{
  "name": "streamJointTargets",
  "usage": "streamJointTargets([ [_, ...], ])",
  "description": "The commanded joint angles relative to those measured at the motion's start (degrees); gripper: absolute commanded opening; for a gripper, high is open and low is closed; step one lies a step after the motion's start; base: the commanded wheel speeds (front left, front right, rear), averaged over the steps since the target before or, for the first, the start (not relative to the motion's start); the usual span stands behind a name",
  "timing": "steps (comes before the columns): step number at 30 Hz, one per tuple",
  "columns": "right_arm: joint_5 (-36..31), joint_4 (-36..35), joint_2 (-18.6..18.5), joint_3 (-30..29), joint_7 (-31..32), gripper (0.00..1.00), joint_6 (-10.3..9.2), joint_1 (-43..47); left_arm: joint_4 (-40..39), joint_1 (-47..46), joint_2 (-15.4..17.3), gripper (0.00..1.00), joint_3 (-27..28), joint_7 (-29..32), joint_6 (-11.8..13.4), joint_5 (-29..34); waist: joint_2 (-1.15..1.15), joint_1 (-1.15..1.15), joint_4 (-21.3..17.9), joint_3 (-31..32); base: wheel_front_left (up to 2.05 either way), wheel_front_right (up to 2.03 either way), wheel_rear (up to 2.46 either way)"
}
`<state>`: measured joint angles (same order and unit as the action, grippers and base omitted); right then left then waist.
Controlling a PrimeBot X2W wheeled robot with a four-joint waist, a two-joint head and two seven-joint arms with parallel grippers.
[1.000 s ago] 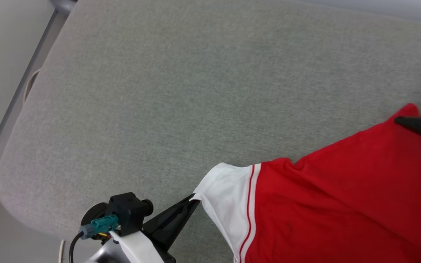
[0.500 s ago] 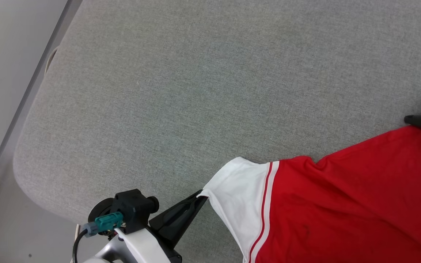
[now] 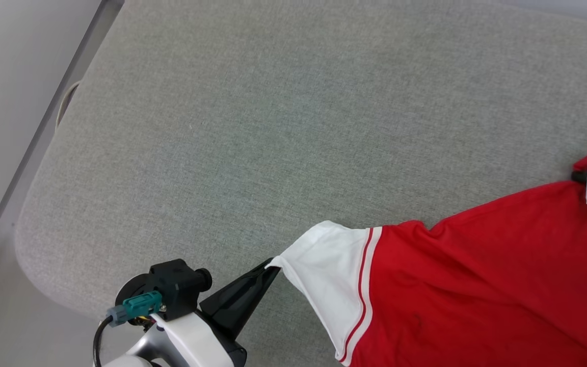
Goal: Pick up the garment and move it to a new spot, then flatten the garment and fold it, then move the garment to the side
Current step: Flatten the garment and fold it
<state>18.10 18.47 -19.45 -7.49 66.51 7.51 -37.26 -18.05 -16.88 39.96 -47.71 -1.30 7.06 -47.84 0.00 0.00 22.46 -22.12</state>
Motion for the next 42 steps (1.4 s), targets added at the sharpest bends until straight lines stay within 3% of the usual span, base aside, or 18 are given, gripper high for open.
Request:
streamJointTargets([
  [1, 0.50, 0.85, 0.73, 0.56, -0.55, 0.00, -0.04, 0.57, 0.12, 0.35, 0.11, 0.00, 0.28, -0.44, 0.09, -0.21, 0.00, 0.00, -0.87, 1.29, 0.00, 0.00, 0.00],
  [11, 4.46, 0.71, 0.17, 1.48, -5.72, 0.00, -0.04, 0.16, -0.36, 1.38, 1.50, 0.00, 1.30, -0.82, 1.59, -0.77, 0.00, 0.00, -4.31, 7.60, 0.00, 0.00, 0.00],
  [19, 8.06, -2.21, -1.33, 2.27, -10.37, 0.00, -0.05, -0.63, -2.50, 1.10, 4.74, 0.00, 5.10, -1.03, 3.64, -2.29, 0.00, 0.00, -8.23, 14.21, 0.00, 0.00, 0.00],
  [28, 11.82, -10.13, -3.64, 2.41, -12.85, 0.00, -0.05, -1.94, -3.14, -4.48, 8.46, 0.00, 12.93, -2.47, 5.05, -3.27, 0.00, 0.00, -12.75, 19.51, 0.00, 0.00, 0.00],
  [42, 14.17, -20.72, -1.41, -0.61, -17.49, 0.00, -0.05, -3.98, -5.04, -14.25, 11.86, 0.00, 22.07, -2.98, 7.09, -3.55, 0.00, 0.00, -17.54, 21.81, 0.00, 0.00, 0.00],
])
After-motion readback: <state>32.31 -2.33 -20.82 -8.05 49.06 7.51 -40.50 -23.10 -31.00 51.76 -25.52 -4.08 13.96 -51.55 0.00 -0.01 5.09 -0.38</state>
